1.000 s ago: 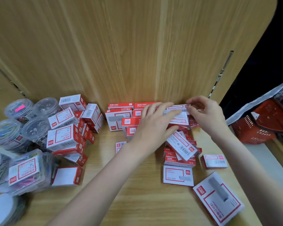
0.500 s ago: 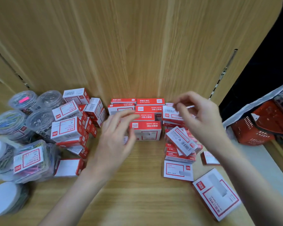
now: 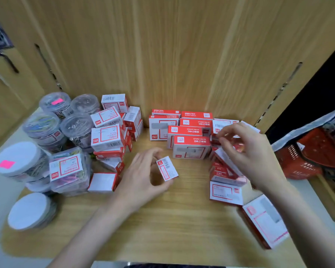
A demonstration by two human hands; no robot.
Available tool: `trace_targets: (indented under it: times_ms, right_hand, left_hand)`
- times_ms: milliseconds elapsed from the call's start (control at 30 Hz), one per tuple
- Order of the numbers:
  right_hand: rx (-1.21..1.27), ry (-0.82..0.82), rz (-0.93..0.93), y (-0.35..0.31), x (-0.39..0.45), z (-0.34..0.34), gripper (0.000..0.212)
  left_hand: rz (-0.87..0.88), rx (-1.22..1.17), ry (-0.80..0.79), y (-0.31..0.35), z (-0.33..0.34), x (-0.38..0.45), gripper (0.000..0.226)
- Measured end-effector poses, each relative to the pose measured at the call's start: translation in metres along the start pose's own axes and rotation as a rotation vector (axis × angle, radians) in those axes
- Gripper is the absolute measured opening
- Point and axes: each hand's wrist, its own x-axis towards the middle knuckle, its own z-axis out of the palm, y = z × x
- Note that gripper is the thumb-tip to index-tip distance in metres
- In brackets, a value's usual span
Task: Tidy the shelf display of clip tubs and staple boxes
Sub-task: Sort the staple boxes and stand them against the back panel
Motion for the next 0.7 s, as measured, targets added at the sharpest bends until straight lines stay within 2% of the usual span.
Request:
trace_targets:
  times_ms: [133, 200, 267, 333, 433, 533, 600, 633, 700]
  right_hand:
    - [0.112, 0.141, 0.207, 0.012, -0.018, -0.019, 0.013]
    - [0.252, 0.107, 0.250, 0.009, -0.028, -0.027, 0.004]
    - [0.442, 0.029, 0.284, 0.000, -0.038, -0.032, 0.018]
    - [0.564, -0.051, 0.324, -0.008, -0.042, -0.033, 0.023]
    - [0.545, -0.041, 0.349, -0.005, -0.043, -0.038, 0.027]
    - [0.554, 0.206, 0.461, 0.024, -0.040, -0.055, 0.030]
    - [0.433, 0.298, 0.535, 0.054, -0.037, -0.064, 0.031]
    - [0.348, 0.254, 0.561, 0.069, -0.034, -0.066, 0.028]
    - [0.228, 0.063, 0.570, 0.094, -0.028, -0.060, 0.021]
  left_hand:
    - [0.125, -0.108, -0.016, 0.025, -0.001, 0.015, 0.061]
    - [0.211, -0.145, -0.035, 0.040, 0.007, 0.026, 0.060]
    - [0.287, -0.170, -0.068, 0.058, 0.017, 0.036, 0.057]
    - [0.360, -0.183, -0.085, 0.078, 0.028, 0.045, 0.054]
    - [0.394, -0.189, -0.115, 0.096, 0.044, 0.051, 0.059]
    - [0.432, -0.064, -0.103, 0.089, 0.057, 0.049, 0.063]
    - [0.431, 0.001, -0.098, 0.081, 0.065, 0.045, 0.057]
    - [0.420, 0.027, -0.089, 0.078, 0.068, 0.043, 0.053]
    - [0.389, 0.069, -0.065, 0.075, 0.076, 0.036, 0.045]
